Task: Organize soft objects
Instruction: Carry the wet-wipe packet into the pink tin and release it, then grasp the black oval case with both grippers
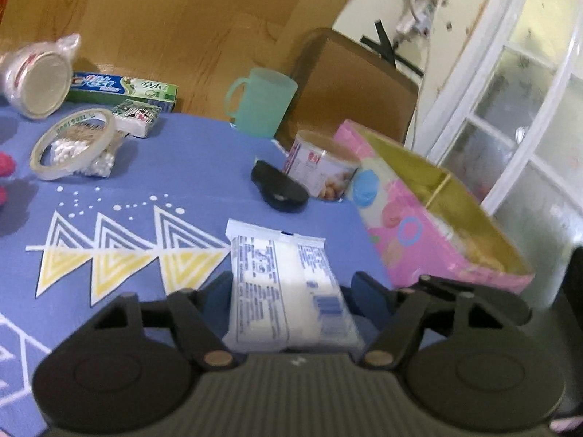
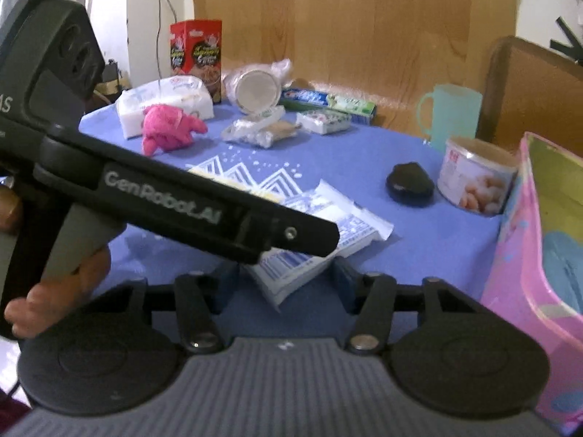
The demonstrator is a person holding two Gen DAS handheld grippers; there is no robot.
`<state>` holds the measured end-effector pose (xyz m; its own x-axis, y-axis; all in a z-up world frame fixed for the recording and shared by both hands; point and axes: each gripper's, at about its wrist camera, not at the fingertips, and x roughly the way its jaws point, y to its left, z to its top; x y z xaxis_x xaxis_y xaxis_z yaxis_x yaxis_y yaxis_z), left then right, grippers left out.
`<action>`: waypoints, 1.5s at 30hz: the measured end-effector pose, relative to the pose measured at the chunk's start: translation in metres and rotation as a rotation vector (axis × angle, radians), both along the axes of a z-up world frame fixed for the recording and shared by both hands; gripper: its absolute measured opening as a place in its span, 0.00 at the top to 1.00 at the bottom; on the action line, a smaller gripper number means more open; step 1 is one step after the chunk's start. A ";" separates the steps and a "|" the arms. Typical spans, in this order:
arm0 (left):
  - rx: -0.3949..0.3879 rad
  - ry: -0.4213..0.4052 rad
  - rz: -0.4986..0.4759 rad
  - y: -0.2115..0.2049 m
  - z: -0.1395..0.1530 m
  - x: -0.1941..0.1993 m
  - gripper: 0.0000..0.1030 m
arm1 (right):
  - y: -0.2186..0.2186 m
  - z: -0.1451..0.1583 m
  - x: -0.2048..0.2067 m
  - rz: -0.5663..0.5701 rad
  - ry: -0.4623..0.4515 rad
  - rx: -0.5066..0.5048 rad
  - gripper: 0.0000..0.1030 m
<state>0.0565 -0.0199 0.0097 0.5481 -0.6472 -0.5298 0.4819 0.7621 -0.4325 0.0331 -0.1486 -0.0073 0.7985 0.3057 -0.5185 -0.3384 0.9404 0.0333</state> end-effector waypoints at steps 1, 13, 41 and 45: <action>-0.026 -0.001 -0.002 0.001 0.006 -0.001 0.31 | -0.001 0.006 -0.006 -0.007 -0.041 0.001 0.45; -0.019 -0.156 -0.258 -0.130 0.072 -0.010 0.31 | -0.080 0.046 -0.065 -0.308 -0.272 0.028 0.45; -0.010 -0.157 -0.151 -0.081 0.054 -0.020 0.22 | -0.144 0.046 -0.069 -0.504 -0.200 0.138 0.53; 0.018 -0.100 0.074 -0.009 0.032 0.000 0.22 | -0.110 0.056 -0.044 -0.360 -0.162 0.191 0.53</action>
<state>0.0563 -0.0293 0.0416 0.6448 -0.5938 -0.4813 0.4643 0.8045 -0.3705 -0.0114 -0.2590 0.0482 0.9381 0.0709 -0.3389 -0.0050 0.9815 0.1915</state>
